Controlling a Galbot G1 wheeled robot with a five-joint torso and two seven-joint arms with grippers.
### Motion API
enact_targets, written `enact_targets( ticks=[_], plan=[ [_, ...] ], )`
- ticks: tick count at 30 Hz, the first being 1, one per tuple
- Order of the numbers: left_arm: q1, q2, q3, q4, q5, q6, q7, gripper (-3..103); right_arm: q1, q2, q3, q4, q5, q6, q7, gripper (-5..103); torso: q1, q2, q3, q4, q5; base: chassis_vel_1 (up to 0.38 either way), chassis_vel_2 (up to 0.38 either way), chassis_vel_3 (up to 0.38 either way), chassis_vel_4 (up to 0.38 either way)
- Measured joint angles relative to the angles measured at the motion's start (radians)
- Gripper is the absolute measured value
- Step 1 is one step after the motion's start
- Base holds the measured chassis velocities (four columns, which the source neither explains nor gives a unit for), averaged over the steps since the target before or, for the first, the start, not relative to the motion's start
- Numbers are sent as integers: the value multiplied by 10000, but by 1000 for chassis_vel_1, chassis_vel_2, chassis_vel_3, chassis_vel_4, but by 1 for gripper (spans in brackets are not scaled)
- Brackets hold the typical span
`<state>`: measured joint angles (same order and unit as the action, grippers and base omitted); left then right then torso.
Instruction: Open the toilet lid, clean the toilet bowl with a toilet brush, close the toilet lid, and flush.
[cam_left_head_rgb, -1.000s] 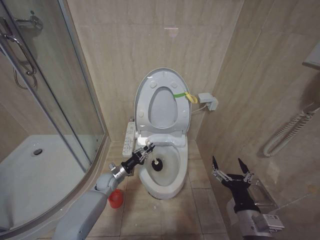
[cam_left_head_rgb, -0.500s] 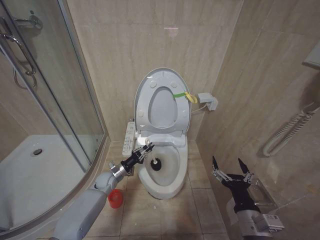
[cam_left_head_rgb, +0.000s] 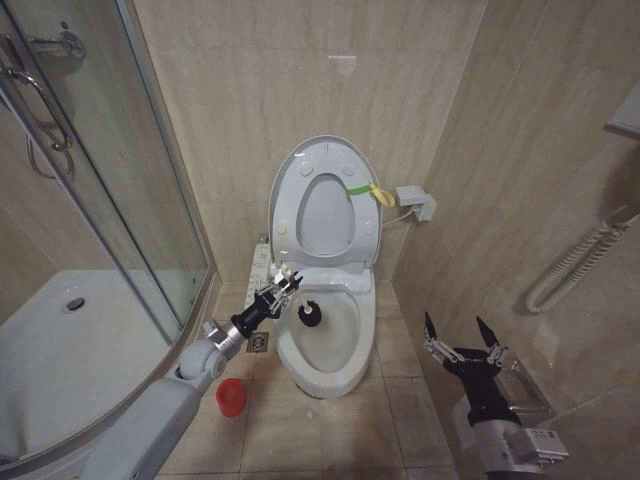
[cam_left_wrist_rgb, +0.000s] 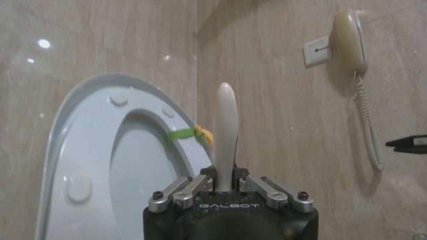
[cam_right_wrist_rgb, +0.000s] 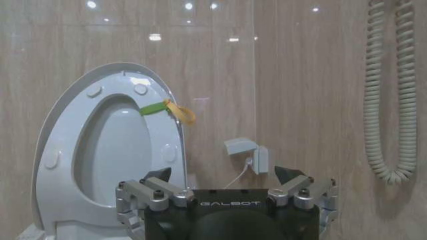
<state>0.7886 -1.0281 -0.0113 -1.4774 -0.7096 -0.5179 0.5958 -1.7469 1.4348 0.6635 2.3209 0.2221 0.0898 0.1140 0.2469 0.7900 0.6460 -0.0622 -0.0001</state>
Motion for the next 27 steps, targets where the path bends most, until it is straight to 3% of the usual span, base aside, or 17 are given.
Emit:
enact_targets(
  ticks=[6,8,11,18,22,27],
  plan=[
    [652,268,-554,-954,247,152,-563,16,0,0,0,0,0,0,0,100,0,0,0,2,0,0,0,0,0],
    [1321,419,-980,-1805,349,323,-1175,16,0,0,0,-1,-1,0,1,100,0,0,0,1,-1,0,0,0,0],
    [1998,509,-1415,-2582,490,432,-1601,16,0,-1,0,-1,0,0,-1,100,0,1,-1,2,0,0,0,0,0],
    [3709,487,-2526,-3871,1001,536,-2082,16,0,0,0,0,0,0,-1,100,-1,0,-1,2,-1,0,0,0,0],
    [4718,365,-3278,-4322,1288,532,-2268,16,1,-1,0,0,0,0,-1,100,-1,1,-1,4,0,0,0,0,0],
    [6012,-307,-4268,-4755,1929,423,-2560,16,0,0,0,0,0,0,-1,100,-1,1,-1,2,1,0,0,0,0]
  ],
)
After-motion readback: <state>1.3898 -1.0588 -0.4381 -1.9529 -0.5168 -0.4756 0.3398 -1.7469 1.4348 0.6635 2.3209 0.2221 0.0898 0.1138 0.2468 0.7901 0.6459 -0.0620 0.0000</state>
